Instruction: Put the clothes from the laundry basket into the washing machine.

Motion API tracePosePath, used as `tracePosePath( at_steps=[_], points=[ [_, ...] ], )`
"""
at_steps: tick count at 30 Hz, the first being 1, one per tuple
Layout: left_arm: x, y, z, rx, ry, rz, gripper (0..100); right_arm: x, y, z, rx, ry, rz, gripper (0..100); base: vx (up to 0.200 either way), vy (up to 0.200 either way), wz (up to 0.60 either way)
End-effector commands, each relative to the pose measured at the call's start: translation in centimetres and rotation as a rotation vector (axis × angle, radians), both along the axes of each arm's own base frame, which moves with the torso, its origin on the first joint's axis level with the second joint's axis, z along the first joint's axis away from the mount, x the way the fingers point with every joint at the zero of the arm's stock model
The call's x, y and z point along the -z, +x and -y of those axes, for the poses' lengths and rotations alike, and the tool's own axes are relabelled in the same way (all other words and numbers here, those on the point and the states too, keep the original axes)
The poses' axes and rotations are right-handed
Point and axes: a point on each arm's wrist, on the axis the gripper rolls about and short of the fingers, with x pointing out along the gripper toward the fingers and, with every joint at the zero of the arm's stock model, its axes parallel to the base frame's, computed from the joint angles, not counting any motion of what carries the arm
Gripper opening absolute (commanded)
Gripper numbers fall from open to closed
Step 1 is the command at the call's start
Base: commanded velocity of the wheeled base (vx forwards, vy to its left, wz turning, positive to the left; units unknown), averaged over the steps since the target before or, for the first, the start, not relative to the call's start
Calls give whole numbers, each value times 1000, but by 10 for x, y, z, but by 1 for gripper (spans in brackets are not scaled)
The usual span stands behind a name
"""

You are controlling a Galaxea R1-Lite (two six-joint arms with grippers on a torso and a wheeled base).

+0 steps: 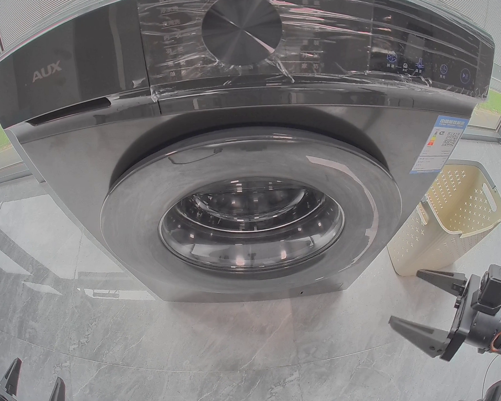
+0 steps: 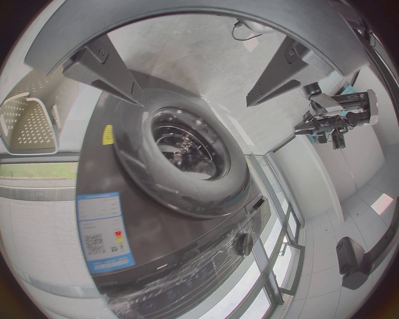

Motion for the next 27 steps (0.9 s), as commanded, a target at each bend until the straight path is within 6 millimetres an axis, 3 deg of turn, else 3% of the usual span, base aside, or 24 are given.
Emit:
tracePosePath(
  at_steps=[1,5,7,12,21,27],
  points=[
    [4,0,0,2,-1,-1,100,-1,-13,29,128,15,78,100,0,0,0],
    [4,0,0,2,-1,-1,100,-2,-20,55,323,10,116,100,0,0,0],
    [4,0,0,2,-1,-1,100,-3,-23,58,341,13,124,100,0,0,0],
    [4,0,0,2,-3,-1,100,2,-57,77,460,2,170,100,0,0,0],
    [4,0,0,2,-3,-1,100,8,-94,88,580,16,254,100,0,0,0],
    [4,0,0,2,-1,-1,100,26,-117,90,619,20,280,100,0,0,0]
  ],
)
